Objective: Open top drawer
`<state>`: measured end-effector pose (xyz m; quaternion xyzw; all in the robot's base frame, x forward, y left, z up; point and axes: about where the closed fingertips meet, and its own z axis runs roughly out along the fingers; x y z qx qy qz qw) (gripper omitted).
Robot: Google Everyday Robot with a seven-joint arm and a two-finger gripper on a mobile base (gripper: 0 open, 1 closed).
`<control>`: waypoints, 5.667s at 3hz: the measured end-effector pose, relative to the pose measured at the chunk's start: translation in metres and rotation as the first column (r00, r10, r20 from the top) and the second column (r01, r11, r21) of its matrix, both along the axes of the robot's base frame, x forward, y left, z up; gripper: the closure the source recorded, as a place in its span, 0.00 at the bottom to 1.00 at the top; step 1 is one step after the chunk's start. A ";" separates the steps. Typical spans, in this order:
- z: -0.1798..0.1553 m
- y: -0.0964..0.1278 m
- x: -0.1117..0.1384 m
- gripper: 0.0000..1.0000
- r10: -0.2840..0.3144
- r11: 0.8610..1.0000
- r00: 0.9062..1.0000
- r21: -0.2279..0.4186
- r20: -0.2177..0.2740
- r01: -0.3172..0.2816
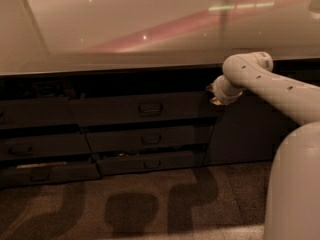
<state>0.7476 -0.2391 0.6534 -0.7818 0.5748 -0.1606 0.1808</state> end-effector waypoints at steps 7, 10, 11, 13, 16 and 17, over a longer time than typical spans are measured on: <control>0.005 -0.003 -0.036 1.00 0.045 0.999 0.998 -0.015 0.033 -0.045; 0.000 0.000 -0.052 1.00 0.072 0.997 0.997 -0.018 0.038 -0.072; 0.003 0.000 -0.052 1.00 0.072 0.997 0.997 -0.018 0.038 -0.072; 0.003 -0.002 -0.060 1.00 0.078 0.997 0.996 -0.018 0.040 -0.077; 0.001 -0.005 -0.079 1.00 0.086 0.996 0.995 -0.024 0.053 -0.084; -0.002 -0.004 -0.088 1.00 0.107 0.994 0.993 -0.031 0.057 -0.105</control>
Offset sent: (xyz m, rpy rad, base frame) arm -0.3919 -0.0699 -0.2302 -0.2996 -0.1041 0.1085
